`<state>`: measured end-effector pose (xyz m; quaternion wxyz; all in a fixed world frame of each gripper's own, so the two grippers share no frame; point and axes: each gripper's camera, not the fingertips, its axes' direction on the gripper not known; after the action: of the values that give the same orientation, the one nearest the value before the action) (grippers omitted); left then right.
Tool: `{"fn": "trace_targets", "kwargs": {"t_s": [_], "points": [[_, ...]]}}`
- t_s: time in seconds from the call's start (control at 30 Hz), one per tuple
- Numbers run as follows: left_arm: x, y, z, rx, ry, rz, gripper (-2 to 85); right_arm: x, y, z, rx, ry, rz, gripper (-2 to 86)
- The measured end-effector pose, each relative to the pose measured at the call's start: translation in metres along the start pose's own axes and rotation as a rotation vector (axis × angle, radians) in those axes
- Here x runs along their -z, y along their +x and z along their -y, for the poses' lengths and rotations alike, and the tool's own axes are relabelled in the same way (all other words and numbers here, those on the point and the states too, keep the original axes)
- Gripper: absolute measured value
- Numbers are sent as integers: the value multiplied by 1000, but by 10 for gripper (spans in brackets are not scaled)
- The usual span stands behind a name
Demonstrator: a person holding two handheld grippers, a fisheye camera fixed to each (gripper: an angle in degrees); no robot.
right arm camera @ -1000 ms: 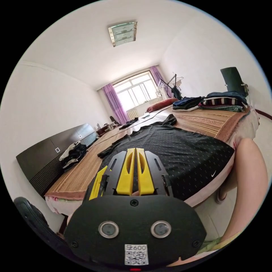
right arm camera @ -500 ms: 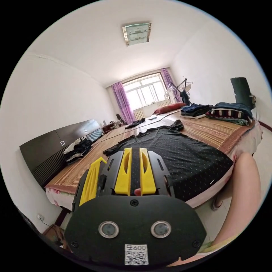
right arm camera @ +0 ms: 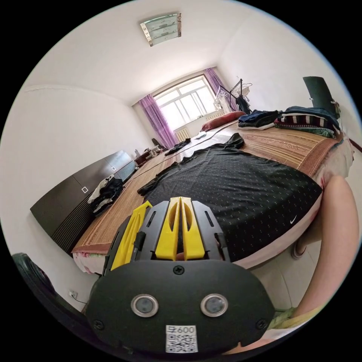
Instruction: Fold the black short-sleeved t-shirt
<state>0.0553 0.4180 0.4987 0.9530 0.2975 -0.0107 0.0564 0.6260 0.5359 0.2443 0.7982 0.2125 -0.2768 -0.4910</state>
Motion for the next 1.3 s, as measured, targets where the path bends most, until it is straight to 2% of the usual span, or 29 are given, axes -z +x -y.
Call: {"fn": "trace_targets", "kwargs": {"t_s": [0.2, 0.27, 0.3, 0.4, 0.77, 0.97, 1.3], "points": [[-13, -5, -6, 51, -67, 0, 0, -10, -22, -4, 47, -43, -94, -9], [-13, -7, -5, 39, -71, -25, 0, 0, -29, -7, 31, 7, -163, -9], [-8, -6, -4, 41, -56, -60, 0, 4, -30, -7, 41, 19, -152, -9], [3, -1, 4, 68, -16, 4, -1, 10, -37, 4, 84, 13, -78, -9], [14, -53, 32, 175, -25, -65, -1, 18, -119, 8, 175, 20, -170, -9], [26, -66, 26, 298, -45, -184, 0, 36, -142, 1, 288, 47, -302, -8], [52, -82, 26, 312, -24, -176, 0, 52, -157, -5, 295, 58, -278, -9]]}}
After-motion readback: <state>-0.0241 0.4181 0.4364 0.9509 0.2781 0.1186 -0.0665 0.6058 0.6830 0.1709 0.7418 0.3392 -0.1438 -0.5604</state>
